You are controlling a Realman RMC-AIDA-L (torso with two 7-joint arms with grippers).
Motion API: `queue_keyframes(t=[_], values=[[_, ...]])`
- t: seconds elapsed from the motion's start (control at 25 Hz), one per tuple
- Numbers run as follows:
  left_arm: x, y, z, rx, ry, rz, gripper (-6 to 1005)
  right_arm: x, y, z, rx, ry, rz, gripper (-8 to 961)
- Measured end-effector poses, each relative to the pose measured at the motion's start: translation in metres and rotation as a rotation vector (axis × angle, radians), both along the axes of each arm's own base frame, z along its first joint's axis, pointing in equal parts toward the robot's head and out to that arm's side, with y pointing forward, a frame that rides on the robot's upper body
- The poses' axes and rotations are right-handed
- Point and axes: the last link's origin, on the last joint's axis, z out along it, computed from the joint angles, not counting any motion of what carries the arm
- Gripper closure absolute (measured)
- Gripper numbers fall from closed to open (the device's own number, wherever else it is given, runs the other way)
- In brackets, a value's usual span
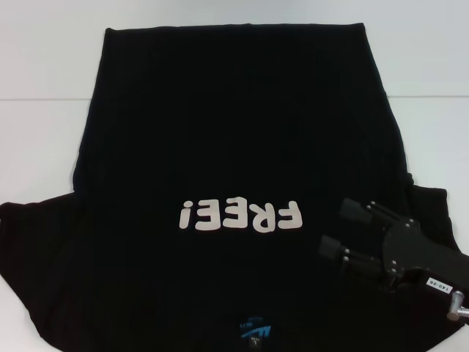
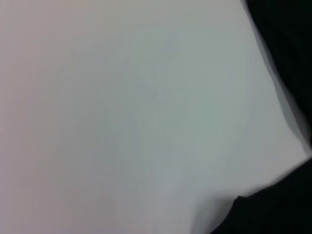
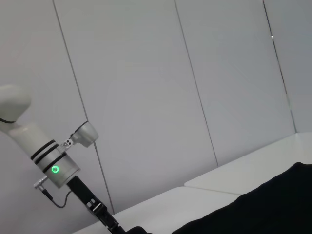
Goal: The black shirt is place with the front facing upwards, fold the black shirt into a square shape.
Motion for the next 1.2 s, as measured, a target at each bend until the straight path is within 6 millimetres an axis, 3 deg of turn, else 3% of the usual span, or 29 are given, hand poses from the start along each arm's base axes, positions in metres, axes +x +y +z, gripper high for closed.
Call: queue_keyframes(t=[1.2], values=[[0.008,0.002,-0.012,-0.060,-0.046,-0.008,172,0.000,-0.003,0.000,-0.001,0.009,0.008,57]])
